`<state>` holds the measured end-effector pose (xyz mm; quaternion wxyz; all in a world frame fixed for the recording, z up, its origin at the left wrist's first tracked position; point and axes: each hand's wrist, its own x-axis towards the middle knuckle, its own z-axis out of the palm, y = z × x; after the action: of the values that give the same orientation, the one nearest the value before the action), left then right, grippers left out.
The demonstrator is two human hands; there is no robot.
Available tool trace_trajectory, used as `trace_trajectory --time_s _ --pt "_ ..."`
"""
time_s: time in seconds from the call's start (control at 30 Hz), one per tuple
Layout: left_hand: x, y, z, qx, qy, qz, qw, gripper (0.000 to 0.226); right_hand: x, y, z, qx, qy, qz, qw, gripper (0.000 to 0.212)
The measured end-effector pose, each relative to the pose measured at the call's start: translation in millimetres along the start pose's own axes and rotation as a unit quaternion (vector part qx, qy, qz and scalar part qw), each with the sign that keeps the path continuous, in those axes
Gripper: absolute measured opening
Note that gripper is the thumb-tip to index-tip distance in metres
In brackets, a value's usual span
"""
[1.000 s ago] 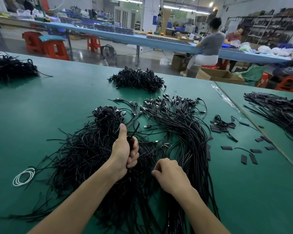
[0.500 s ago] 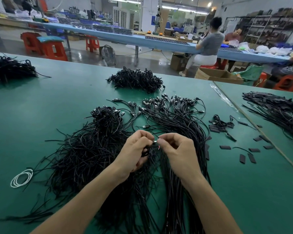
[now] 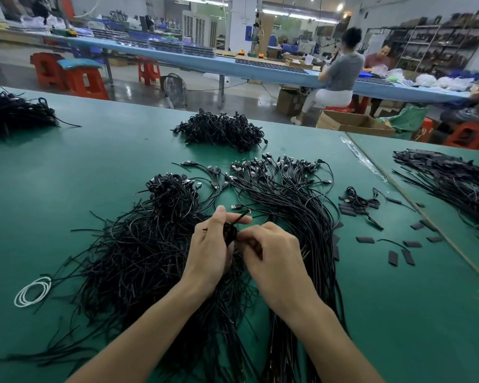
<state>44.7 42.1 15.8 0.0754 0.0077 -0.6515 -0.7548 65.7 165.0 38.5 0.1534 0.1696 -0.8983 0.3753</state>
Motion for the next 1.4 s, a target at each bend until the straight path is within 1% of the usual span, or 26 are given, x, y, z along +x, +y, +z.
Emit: trace_trajectory --time_s 0.1,0.2,0.3,0.37,0.43,0.5,0.57,0.67,0.73,0.77,0.8,0.87,0.93,1.0,1.07,1.13,1.23,1.3,1.4 --pt "-3 2 6 -0.036 -0.007 0.004 0.999 0.051 2 0 0 0.043 0.045 0.04 0.997 0.016" --pt "-3 5 9 -0.057 -0.003 0.0 0.998 0.045 3 0 -1 0.026 0.017 0.038 0.999 0.017" --pt "-2 6 7 -0.085 -0.004 -0.025 0.996 0.047 1 -4 -4 -0.003 -0.04 0.003 0.999 0.02" --pt "0 6 7 -0.094 0.002 -0.044 0.995 0.054 -2 -8 -6 -0.03 -0.043 -0.037 0.998 0.018" --pt "0 7 7 -0.072 0.013 -0.053 0.996 0.059 -5 -10 -7 -0.103 -0.028 -0.102 0.989 0.013" --pt "0 7 6 -0.042 0.011 -0.058 0.997 0.066 -6 -11 -7 -0.191 -0.037 -0.158 0.968 0.012" --pt "0 7 3 -0.044 -0.029 -0.078 0.996 0.068 -5 -10 -10 -0.244 -0.052 -0.216 0.944 0.013" --pt "1 8 -5 -0.049 -0.115 -0.179 0.976 0.061 -1 -8 -18 -0.27 -0.059 -0.291 0.916 0.011" --pt "0 10 -11 -0.032 -0.174 -0.246 0.953 0.052 3 -10 -22 -0.267 -0.082 -0.313 0.908 0.008" --pt "-1 10 -13 -0.025 -0.201 -0.273 0.94 0.052 5 -11 -23 -0.258 -0.105 -0.312 0.908 0.008" --pt "-1 11 -14 -0.017 -0.224 -0.299 0.928 0.056 7 -12 -24 -0.241 -0.132 -0.301 0.913 0.007" --pt "-2 11 -15 0.008 -0.255 -0.339 0.906 0.067 9 -13 -24 -0.197 -0.18 -0.257 0.929 0.006" --pt "-2 9 -15 0.011 -0.275 -0.366 0.889 0.07 9 -12 -22 -0.148 -0.198 -0.194 0.949 0.006" --pt "0 6 -16 -0.014 -0.297 -0.382 0.875 0.074 9 -10 -23 -0.098 -0.2 -0.138 0.965 0.003" --pt "1 4 -19 -0.06 -0.341 -0.371 0.861 0.078 11 -9 -24 -0.054 -0.203 -0.093 0.973 0.002" --pt "0 6 -23 -0.086 -0.397 -0.351 0.843 0.077 12 -9 -27 -0.032 -0.216 -0.065 0.974 0.005" --pt "-1 10 -28 -0.087 -0.478 -0.31 0.817 0.063 11 -12 -32 -0.037 -0.235 -0.07 0.969 0.007" --pt "-1 12 -29 -0.068 -0.499 -0.288 0.814 0.062 9 -15 -34 -0.058 -0.243 -0.084 0.965 0.008" --pt "-1 12 -28 -0.052 -0.49 -0.283 0.823 0.057 8 -20 -35 -0.074 -0.248 -0.092 0.961 0.013"
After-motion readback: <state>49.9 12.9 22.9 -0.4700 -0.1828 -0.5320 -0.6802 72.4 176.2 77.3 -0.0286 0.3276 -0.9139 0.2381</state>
